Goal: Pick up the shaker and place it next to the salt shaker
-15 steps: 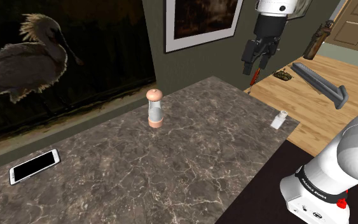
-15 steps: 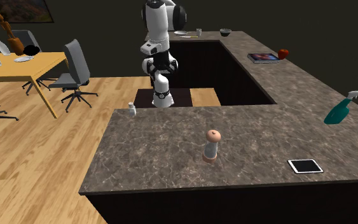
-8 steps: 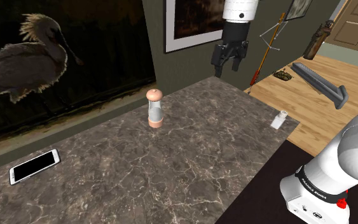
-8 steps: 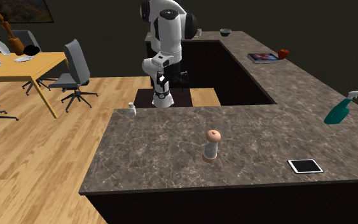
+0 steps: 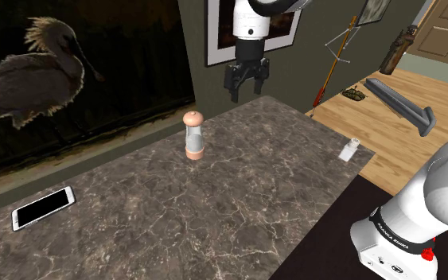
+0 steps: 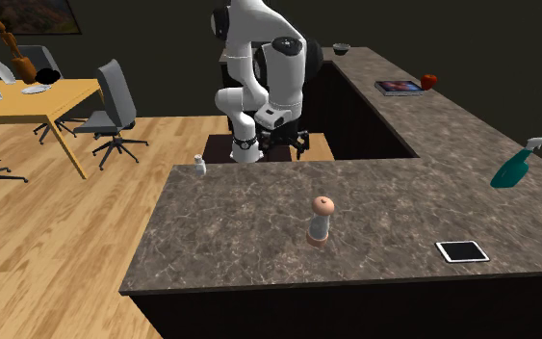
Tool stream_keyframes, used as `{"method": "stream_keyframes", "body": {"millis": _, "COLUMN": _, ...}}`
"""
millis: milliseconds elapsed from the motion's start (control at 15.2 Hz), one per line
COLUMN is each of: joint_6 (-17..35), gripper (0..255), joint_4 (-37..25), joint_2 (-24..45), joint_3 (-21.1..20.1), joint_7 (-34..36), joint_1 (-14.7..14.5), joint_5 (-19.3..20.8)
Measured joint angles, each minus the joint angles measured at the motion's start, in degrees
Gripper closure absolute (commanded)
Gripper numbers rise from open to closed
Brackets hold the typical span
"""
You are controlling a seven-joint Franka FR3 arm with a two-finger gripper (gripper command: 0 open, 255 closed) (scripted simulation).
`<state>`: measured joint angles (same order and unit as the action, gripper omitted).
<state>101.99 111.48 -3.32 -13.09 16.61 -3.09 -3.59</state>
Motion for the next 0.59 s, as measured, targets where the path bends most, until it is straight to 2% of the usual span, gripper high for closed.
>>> {"method": "stream_keyframes", "body": {"millis": 594, "joint_6": -2.6, "gripper": 0, "joint_4": -22.5, "joint_2": 21.8, "joint_3": -2.3, "joint_7": 6.5, "joint_1": -4.2, "joint_5": 4.9}}
